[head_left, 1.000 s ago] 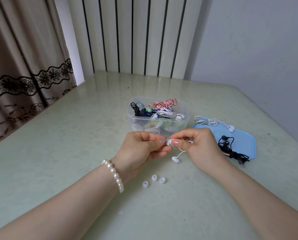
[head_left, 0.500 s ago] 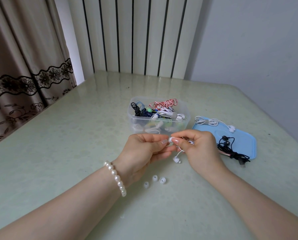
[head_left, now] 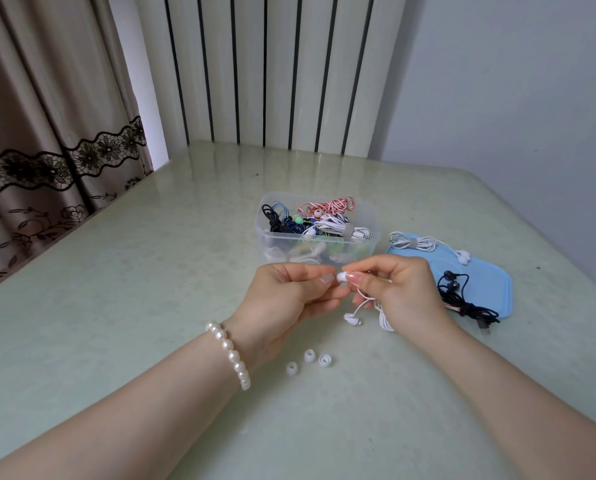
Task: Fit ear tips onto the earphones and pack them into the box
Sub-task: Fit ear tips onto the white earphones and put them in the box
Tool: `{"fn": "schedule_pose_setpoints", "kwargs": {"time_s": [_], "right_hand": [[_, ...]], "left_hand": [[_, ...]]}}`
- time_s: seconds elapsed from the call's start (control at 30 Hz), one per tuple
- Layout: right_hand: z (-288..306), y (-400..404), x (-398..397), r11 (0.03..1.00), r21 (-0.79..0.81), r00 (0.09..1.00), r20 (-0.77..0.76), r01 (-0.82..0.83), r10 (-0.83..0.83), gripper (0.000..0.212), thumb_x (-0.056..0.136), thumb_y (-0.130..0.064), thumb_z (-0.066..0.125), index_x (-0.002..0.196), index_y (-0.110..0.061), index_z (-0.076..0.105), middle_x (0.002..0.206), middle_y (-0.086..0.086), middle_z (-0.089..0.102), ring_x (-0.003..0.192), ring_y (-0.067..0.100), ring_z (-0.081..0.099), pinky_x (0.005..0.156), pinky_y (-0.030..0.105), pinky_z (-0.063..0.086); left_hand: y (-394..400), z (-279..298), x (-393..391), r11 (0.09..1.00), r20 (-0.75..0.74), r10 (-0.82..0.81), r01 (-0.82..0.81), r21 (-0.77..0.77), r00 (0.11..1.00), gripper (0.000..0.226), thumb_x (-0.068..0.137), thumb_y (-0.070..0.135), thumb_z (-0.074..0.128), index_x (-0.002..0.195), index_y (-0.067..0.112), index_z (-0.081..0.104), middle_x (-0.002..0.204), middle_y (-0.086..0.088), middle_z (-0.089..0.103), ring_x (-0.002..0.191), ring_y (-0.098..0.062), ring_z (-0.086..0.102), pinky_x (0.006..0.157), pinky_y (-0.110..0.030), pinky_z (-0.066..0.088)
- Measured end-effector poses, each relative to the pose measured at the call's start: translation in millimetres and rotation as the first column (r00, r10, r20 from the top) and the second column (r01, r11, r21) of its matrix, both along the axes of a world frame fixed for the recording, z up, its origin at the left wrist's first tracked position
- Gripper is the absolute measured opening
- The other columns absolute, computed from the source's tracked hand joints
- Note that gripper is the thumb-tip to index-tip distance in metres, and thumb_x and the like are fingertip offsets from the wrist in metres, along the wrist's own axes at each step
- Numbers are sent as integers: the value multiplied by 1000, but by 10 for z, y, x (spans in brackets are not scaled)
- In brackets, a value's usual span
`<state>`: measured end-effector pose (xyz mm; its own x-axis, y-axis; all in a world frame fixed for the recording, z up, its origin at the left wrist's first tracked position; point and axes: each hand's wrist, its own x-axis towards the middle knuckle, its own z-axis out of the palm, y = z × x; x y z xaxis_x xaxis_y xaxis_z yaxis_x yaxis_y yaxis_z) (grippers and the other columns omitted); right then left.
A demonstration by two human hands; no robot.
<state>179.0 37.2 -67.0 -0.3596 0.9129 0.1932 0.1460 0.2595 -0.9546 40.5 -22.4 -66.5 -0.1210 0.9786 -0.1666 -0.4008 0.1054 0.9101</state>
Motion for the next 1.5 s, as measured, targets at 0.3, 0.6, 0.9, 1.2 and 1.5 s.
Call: {"fn": "schedule_pose_setpoints", "kwargs": {"time_s": [0.3,0.6,0.9,1.2,1.5], "right_hand": [[36,-28,-31,997,-5,996,-29,82,-82,21,80,2,64,71,-17,68,58,6,65,42,8,54,46,18,45],[136,-36,14,950,-304,991,-132,-72,33,10,81,-2,59,78,-5,68,54,5,63,41,12,51,41,19,38],[213,-85,8,871,-433,958,-258,-232,127,14,63,-11,60,73,-3,66,50,6,59,39,11,47,40,16,37],[210,-122,-25,863,-435,947,-292,-258,136,15,62,-10,59,75,-3,64,49,4,59,39,9,48,40,15,38],[205,-91,-2,867,-419,947,-281,-269,159,13,63,-10,61,73,-5,67,52,4,60,41,10,50,41,17,41]], "left_hand": [[9,63,-38,998,162,7,3,-62,987,16,87,-8,49,95,-5,62,88,-18,71,72,-19,71,69,-25,56],[12,40,-44,999,92,-3,7,-41,996,12,82,-4,56,83,0,66,72,-10,71,61,-13,67,62,-23,56],[4,45,-12,997,138,-78,82,-18,987,10,61,8,62,59,8,73,61,-5,68,54,-7,64,55,-18,55],[23,6,-3,998,164,-61,64,-13,985,10,60,7,62,62,5,72,58,-6,66,49,-8,62,52,-18,55],[39,20,-25,991,213,-101,118,-68,972,11,64,10,62,69,5,70,61,-4,67,49,-5,61,53,-18,55]]}}
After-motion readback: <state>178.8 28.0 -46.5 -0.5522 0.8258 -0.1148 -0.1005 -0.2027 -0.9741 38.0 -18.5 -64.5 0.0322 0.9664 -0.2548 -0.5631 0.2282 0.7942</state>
